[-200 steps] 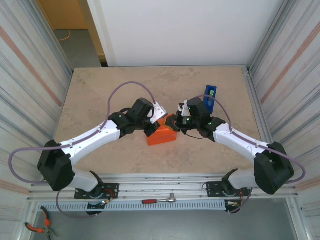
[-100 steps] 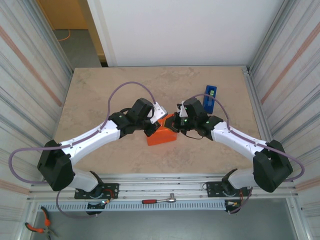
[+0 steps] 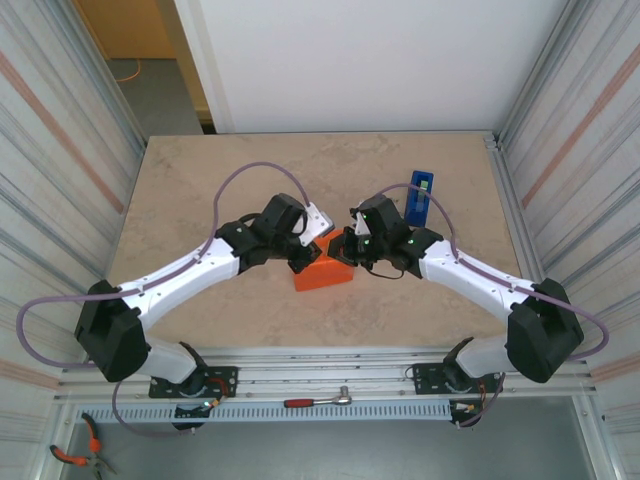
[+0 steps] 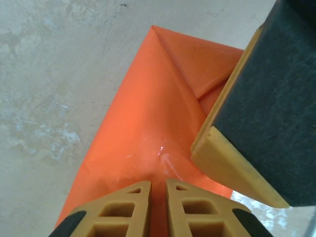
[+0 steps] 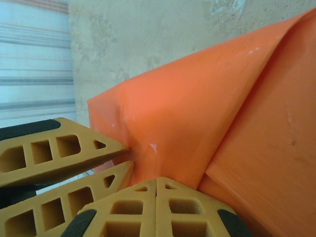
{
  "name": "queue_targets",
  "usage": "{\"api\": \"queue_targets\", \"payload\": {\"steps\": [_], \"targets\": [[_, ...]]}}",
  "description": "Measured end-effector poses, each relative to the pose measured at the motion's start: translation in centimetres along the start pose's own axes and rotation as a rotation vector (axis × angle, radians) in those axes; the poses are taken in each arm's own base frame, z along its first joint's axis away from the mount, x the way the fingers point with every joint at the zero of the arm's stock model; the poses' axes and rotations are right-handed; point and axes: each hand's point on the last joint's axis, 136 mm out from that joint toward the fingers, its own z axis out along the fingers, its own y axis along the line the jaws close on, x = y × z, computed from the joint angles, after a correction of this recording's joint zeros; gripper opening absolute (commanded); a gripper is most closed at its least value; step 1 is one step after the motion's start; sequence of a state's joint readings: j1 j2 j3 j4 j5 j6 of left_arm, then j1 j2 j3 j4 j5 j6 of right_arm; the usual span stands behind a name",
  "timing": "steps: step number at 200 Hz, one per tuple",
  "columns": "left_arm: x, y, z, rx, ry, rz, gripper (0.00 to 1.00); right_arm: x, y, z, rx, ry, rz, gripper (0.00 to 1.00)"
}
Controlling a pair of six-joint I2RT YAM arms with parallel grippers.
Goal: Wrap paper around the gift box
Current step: Stick the wrapping paper to the gift box.
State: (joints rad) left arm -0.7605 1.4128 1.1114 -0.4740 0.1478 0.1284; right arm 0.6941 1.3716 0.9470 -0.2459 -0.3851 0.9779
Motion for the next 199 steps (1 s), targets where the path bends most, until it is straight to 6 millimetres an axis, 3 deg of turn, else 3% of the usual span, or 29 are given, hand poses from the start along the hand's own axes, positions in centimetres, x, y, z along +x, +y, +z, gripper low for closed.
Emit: {"api": "queue_targets", "payload": {"steps": [25, 57, 88, 112, 143, 199], "targets": [[-0.2, 0.8, -0.5, 0.056, -0.020, -0.125, 0.26, -0.3, 0.0, 0.1, 0.008, -0.010, 0.000, 0.00], [-1.3, 2.0, -1.3, 0.099, -0.065, -0.265, 0.50, -0.3, 0.0, 0.1, 0.013, -0.008, 0.001, 0.00], [-2.6, 1.9, -1.7, 0.126, -0.107, -0.312, 0.68, -0.3, -0.1, 0.1, 0.015, -0.009, 0.001, 0.00], [-2.9, 1.8, -1.5, 0.121, -0.113, -0.327, 0.68, -0.1, -0.1, 0.1, 0.019, -0.009, -0.001, 0.00], [-2.7, 1.3, -0.8, 0.078, -0.093, -0.305, 0.61, 0.0, -0.1, 0.0, 0.023, -0.007, 0.001, 0.00], [-1.9, 2.4, 0.3, -0.011, -0.062, -0.311, 0.60, 0.3, -0.2, -0.2, 0.032, -0.003, 0.000, 0.00]]}}
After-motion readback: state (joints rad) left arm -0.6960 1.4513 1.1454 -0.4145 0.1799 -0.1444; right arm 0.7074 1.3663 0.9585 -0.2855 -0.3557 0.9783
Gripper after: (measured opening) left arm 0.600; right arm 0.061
